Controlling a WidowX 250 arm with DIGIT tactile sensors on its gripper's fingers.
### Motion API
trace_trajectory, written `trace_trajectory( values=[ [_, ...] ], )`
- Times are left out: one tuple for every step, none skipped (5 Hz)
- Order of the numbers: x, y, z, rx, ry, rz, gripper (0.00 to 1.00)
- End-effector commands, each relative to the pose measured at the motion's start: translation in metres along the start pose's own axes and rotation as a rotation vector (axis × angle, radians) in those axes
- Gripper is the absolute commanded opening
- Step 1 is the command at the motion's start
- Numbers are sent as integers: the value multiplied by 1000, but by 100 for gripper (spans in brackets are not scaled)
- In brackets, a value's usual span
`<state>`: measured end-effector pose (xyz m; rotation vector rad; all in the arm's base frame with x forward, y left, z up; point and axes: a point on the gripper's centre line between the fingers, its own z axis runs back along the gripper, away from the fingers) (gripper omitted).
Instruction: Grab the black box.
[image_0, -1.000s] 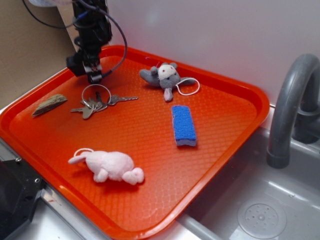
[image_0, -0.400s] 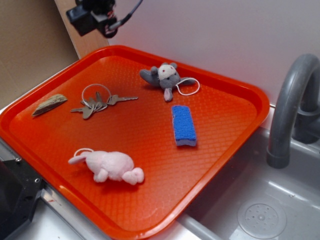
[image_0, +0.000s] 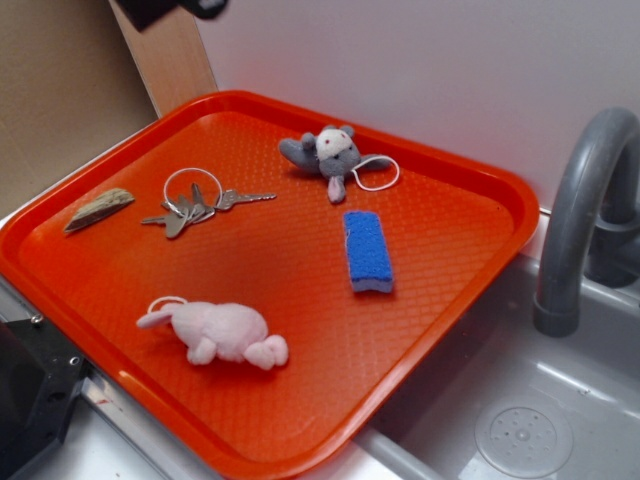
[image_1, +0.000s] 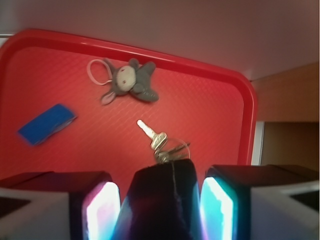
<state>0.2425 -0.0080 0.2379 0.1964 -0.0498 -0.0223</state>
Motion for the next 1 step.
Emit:
trace_trajectory(
  values=[
    [-3, 17, 40, 14, -113, 31, 28]
  ],
)
